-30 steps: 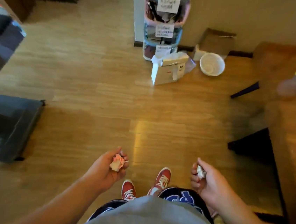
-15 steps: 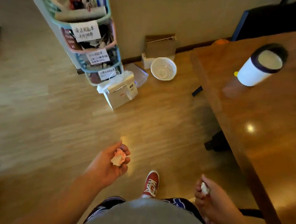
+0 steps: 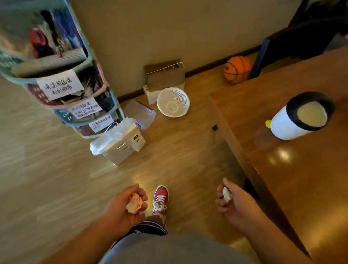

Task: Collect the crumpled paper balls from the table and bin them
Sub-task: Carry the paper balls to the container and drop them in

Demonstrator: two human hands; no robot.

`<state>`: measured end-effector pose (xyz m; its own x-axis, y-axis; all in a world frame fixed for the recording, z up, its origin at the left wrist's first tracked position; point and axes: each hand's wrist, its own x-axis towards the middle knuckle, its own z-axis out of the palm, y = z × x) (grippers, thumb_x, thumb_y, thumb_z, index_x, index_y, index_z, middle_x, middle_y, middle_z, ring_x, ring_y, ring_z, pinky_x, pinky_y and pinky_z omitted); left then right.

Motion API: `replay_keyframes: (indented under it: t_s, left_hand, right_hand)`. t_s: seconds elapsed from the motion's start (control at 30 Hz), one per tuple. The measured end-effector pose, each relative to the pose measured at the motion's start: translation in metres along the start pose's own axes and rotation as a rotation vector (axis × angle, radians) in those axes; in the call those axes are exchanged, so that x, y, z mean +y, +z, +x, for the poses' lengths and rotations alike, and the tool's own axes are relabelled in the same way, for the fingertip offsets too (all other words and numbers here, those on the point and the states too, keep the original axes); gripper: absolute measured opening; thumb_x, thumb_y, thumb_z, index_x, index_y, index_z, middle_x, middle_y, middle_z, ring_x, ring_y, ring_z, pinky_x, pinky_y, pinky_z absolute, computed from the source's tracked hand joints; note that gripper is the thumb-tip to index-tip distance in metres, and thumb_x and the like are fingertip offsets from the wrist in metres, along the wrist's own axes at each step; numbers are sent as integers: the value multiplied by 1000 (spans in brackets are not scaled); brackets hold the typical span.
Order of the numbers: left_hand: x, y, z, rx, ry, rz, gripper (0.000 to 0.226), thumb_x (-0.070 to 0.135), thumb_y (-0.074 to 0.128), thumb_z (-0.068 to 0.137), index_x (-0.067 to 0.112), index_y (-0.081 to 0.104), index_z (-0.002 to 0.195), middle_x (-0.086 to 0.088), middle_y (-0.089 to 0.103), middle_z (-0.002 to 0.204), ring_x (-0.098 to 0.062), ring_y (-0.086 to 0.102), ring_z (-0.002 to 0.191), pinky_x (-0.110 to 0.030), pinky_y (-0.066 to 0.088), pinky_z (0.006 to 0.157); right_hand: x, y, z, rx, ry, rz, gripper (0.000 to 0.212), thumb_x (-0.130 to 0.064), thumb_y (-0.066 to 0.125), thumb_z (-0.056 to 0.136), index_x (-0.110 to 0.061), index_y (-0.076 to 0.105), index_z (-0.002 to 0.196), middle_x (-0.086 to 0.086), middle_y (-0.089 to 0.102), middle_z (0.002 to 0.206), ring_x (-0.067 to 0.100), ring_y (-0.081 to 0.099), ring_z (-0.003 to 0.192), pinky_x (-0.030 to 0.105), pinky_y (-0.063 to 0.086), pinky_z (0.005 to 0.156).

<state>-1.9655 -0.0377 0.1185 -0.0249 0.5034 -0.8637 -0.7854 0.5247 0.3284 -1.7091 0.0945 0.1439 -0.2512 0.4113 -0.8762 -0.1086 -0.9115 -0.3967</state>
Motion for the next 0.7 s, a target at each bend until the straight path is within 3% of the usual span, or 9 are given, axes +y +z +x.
replay_keyframes:
  t_s: [0.3,0.57,0.7]
  left_hand:
    - [116,122,67,-133,-67,325,23,30,56,89,10,62,78,-5,62,66,-14,59,50,-20,43,39]
    - [126,265,119,-259,-183,526,16,30,63,75,14,64,72,-3,60,66,-12,59,51,-19,43,41]
    - [121,337,138,-312,-200,592,20,33,63,78,13,61,75,-4,59,66,-12,58,53,-21,43,43]
  right_hand:
    - [-45,-23,11,160,-85,285,29,-34,54,94,-10,55,77,1,47,63,11,39,47,24,25,44]
    - [-76,-90,10,301,-156,562,29,-34,53,94,-10,57,78,2,48,61,11,40,46,22,29,40]
    - [-120,-120,7,493,-277,437,39,-45,50,94,-11,64,81,0,54,59,11,46,47,25,35,44]
